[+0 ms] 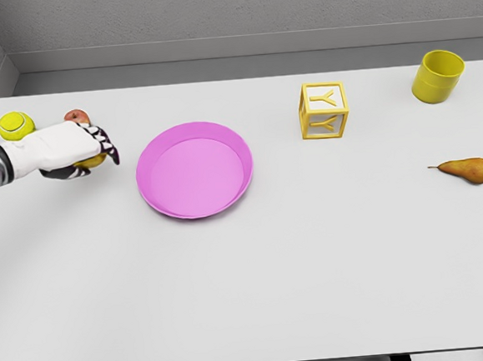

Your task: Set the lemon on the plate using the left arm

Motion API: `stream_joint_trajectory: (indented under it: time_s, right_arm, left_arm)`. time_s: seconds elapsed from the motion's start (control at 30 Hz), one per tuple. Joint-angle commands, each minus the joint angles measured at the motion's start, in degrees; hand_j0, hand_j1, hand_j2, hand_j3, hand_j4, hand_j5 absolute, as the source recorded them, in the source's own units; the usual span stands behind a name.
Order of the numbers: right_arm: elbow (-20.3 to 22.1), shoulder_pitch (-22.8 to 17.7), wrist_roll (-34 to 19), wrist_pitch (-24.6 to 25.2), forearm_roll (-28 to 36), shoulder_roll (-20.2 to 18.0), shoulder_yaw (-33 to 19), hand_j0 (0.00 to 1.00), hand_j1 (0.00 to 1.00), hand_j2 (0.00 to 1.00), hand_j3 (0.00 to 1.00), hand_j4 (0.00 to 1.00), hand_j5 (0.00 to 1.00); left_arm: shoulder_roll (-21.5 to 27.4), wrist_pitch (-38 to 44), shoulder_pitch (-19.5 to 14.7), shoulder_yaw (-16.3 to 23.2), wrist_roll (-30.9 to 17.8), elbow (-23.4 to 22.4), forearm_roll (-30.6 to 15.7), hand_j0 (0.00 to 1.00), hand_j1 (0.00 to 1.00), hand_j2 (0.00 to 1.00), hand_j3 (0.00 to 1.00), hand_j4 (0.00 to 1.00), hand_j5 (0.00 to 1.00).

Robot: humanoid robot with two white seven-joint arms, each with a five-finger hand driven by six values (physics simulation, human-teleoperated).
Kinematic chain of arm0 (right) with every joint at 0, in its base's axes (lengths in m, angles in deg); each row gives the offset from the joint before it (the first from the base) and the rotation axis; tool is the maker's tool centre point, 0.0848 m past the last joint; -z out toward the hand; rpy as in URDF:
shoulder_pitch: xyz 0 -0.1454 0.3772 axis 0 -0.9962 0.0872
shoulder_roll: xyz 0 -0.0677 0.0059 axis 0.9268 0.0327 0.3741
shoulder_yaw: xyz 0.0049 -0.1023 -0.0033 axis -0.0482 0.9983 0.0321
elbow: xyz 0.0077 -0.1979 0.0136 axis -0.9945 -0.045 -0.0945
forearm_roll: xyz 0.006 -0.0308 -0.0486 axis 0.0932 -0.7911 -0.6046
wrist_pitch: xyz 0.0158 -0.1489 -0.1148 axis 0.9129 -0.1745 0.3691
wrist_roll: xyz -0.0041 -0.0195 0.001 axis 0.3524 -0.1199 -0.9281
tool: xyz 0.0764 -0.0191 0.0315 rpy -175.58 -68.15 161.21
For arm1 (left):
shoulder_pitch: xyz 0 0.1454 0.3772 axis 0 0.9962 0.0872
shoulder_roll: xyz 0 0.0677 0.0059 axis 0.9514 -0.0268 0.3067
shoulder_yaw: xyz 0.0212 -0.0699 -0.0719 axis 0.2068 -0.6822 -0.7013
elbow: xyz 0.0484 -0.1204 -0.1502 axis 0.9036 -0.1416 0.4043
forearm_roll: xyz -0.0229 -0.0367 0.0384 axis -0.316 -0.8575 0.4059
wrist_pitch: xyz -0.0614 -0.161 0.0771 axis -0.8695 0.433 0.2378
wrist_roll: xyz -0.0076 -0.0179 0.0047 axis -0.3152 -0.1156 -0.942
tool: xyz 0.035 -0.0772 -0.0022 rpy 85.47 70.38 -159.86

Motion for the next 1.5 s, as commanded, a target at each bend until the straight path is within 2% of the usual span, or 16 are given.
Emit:
stream_joint_trajectory:
  time_s: [0.0,0.43,0.5,1.1,1.37,1.4,1.43,1.47]
  right_arm:
    - [0.0,0.0,0.0,0.0,0.0,0.0,0.0,1.0,1.0,1.0,1.0,1.0,1.0]
    - [0.0,0.0,0.0,0.0,0.0,0.0,0.0,1.0,1.0,1.0,1.0,1.0,1.0]
    - [0.0,0.0,0.0,0.0,0.0,0.0,0.0,1.0,1.0,1.0,1.0,1.0,1.0]
    - [0.0,0.0,0.0,0.0,0.0,0.0,0.0,1.0,1.0,1.0,1.0,1.0,1.0]
    - [0.0,0.0,0.0,0.0,0.0,0.0,0.0,1.0,1.0,1.0,1.0,1.0,1.0]
    - [0.0,0.0,0.0,0.0,0.0,0.0,0.0,1.0,1.0,1.0,1.0,1.0,1.0]
    - [0.0,0.0,0.0,0.0,0.0,0.0,0.0,1.0,1.0,1.0,1.0,1.0,1.0]
    - [0.0,0.0,-0.1,0.0,0.0,0.0,0.0,1.0,1.0,1.0,1.0,1.0,1.0]
  left_arm:
    - [-0.4,0.2,0.0,0.0,0.0,0.8,-0.3,0.62,0.62,0.62,0.62,0.62,0.62]
    - [-2.6,0.2,-0.4,1.7,-0.3,3.7,-0.2,0.63,0.63,0.63,0.63,0.63,0.63]
    - [-3.0,0.2,-1.3,3.6,-0.8,4.2,-0.1,0.63,0.63,0.63,0.63,0.63,0.63]
    - [-5.9,0.2,-1.4,5.1,-1.0,10.3,-0.3,0.64,0.64,0.64,0.64,0.64,0.64]
    - [-8.4,0.2,-2.5,8.1,-1.0,11.7,-0.3,0.65,0.65,0.65,0.65,0.65,0.65]
    - [-8.4,0.2,-2.6,8.0,-1.0,11.7,-0.3,0.71,0.71,0.71,0.71,0.71,0.71]
    - [-8.4,0.2,-3.1,8.0,-0.7,11.6,-0.3,1.0,1.0,1.0,1.0,1.0,1.0]
    - [-8.3,0.2,-3.3,7.9,-0.6,11.6,-0.3,1.0,1.0,1.0,1.0,1.0,1.0]
